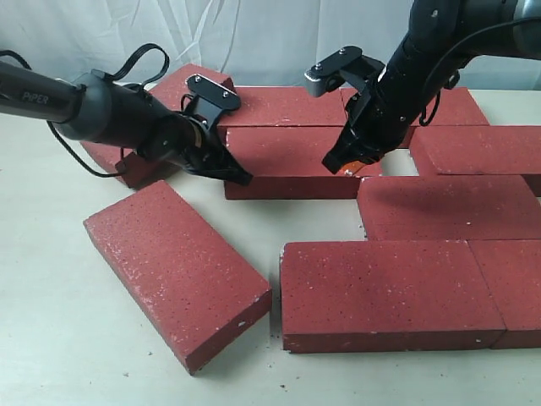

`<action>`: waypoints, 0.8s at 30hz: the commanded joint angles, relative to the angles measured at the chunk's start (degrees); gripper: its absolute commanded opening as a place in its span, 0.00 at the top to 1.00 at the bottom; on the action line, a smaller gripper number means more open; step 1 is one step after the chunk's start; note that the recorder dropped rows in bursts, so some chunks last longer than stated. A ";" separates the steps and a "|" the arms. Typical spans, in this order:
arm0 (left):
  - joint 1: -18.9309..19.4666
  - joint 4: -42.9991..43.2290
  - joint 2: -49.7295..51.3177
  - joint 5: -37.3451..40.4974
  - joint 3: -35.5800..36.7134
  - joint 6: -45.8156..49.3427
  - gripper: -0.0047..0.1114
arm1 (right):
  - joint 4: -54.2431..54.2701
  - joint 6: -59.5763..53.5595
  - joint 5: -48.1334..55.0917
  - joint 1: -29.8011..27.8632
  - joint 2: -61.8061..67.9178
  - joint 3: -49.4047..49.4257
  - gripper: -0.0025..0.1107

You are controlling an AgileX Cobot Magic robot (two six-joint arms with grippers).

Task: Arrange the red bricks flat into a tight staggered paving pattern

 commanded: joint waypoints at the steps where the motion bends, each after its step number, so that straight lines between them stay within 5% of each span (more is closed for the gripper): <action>1: -1.59 -0.05 0.21 -1.26 -0.65 0.05 0.96 | -0.20 -0.56 -1.33 -0.09 -0.43 0.09 0.98; 10: -1.83 -0.18 2.74 -0.52 -4.02 0.05 0.96 | -1.75 0.25 -1.52 -0.20 -0.43 0.09 0.98; 24: -5.38 0.14 3.11 -2.07 -4.58 0.05 0.96 | -19.83 16.08 -12.25 -0.20 -8.76 7.14 0.98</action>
